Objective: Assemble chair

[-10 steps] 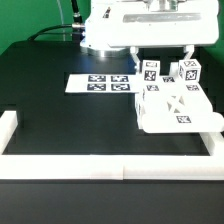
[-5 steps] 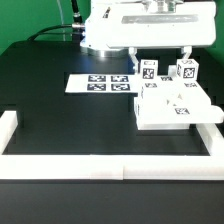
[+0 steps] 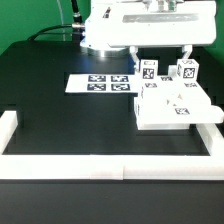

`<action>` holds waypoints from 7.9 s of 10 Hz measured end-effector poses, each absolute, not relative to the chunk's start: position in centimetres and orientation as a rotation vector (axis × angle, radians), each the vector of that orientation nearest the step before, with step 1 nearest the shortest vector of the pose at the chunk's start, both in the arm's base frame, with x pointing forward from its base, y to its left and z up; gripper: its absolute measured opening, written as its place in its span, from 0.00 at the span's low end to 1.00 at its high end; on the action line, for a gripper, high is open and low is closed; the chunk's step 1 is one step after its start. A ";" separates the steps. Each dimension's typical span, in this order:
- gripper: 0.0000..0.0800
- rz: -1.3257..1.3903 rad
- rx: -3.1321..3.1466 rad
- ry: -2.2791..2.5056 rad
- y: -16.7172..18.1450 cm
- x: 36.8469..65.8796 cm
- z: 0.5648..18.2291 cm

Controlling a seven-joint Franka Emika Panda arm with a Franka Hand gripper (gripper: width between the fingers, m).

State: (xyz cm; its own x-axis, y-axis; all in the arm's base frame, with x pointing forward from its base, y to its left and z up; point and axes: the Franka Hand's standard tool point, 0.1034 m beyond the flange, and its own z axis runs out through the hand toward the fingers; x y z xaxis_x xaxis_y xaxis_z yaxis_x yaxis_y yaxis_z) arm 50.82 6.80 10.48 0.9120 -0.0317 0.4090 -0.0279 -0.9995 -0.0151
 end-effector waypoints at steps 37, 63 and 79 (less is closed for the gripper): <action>0.81 -0.639 -3.011 0.080 8.2 51.5 14.3; 0.81 -0.062 -3.166 -0.130 9.5 59.1 12.4; 0.81 -0.066 -3.172 -0.131 5.2 61.0 14.2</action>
Offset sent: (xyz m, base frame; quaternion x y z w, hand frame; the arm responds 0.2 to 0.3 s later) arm -0.0359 -0.0007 0.0066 0.0260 0.0140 0.0031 0.9996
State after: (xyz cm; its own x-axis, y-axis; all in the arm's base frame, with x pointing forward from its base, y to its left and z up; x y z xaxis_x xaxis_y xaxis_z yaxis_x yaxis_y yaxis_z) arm 60.98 5.23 14.20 0.9957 0.0833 0.0398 0.0819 -0.9960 0.0351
